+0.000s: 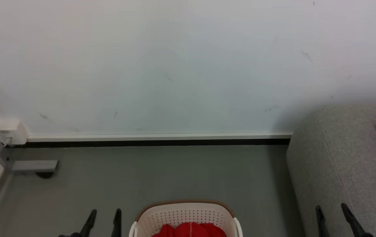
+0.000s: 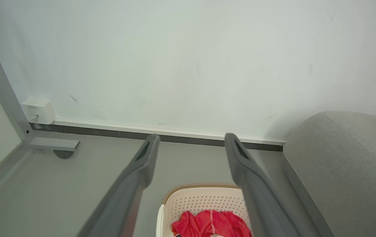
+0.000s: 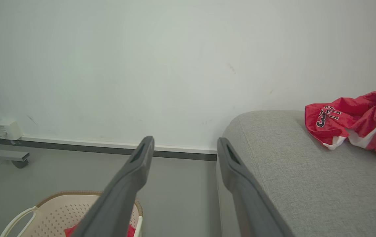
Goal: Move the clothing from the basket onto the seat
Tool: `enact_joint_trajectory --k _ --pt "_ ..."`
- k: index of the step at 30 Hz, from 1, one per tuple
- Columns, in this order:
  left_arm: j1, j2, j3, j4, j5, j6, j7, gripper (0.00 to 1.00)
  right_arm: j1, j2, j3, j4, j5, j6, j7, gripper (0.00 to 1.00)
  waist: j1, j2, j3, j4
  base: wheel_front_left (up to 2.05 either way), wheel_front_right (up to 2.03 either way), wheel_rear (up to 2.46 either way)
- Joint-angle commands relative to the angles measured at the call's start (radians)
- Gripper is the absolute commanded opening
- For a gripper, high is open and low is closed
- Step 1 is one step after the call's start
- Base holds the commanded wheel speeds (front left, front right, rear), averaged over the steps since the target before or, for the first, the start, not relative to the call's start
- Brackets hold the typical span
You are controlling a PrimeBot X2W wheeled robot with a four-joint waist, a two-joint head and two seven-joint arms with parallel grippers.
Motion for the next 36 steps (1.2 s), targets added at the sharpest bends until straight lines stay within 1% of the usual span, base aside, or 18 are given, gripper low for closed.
enact_joint_trajectory --k 1,4,8,13,19,22,23,28,33,36 --pt "-0.034 -0.004 -0.009 0.011 0.009 -0.015 0.000 1.00 -0.020 -0.003 -0.010 -0.011 -0.003 -0.003 -0.003 1.00 0.0000 0.0000 0.032 -0.010 0.00 0.00 0.00" --pt "-0.080 -0.007 -0.041 0.041 0.018 -0.033 0.000 1.00 -0.035 -0.003 -0.020 -0.018 -0.014 -0.003 -0.003 1.00 0.0000 0.0000 0.073 -0.020 0.00 0.00 0.00" --pt "-0.169 -0.010 -0.093 0.091 0.029 -0.051 0.004 1.00 -0.082 -0.003 -0.031 -0.043 -0.020 -0.003 -0.003 1.00 0.0000 0.0000 0.160 -0.035 0.00 0.00 0.00" --pt "-0.307 -0.005 -0.168 0.166 0.040 -0.068 0.050 1.00 -0.156 -0.002 -0.040 -0.082 -0.026 -0.003 -0.003 1.00 0.0000 0.0000 0.276 -0.054 0.00 0.00 0.00" --pt "-0.465 0.011 -0.251 0.252 0.040 -0.076 0.102 1.00 -0.222 -0.002 -0.044 -0.133 -0.020 -0.003 -0.003 1.00 0.0000 0.0000 0.405 -0.070 0.00 0.00 0.00" --pt "-0.534 0.011 -0.293 0.301 0.014 -0.077 0.129 1.00 -0.242 -0.002 -0.045 -0.147 -0.028 -0.003 -0.003 1.00 0.0000 0.0000 0.463 -0.068 0.00 0.00 0.00" --pt "-0.534 0.011 -0.293 0.301 0.014 -0.077 0.129 1.00 -0.242 -0.002 -0.045 -0.147 -0.028 -0.003 -0.003 1.00 0.0000 0.0000 0.463 -0.068 0.00 0.00 0.00" --pt "-0.645 0.017 -0.380 0.393 -0.047 -0.077 0.173 1.00 -0.278 -0.002 -0.038 -0.179 -0.038 -0.003 -0.003 1.00 0.0000 0.0000 0.559 -0.067 0.00 0.00 0.00" --pt "-0.744 0.030 -0.453 0.477 -0.099 -0.076 0.197 1.00 -0.325 -0.002 -0.036 -0.215 -0.018 -0.003 -0.003 1.00 0.0000 0.0000 0.665 -0.076 0.00 0.00 0.00" --pt "-0.793 0.042 -0.488 0.528 -0.131 -0.076 0.201 1.00 -0.343 -0.002 -0.023 -0.229 -0.007 -0.003 -0.003 1.00 0.0000 0.0000 0.710 -0.087 0.00 0.00 0.00"
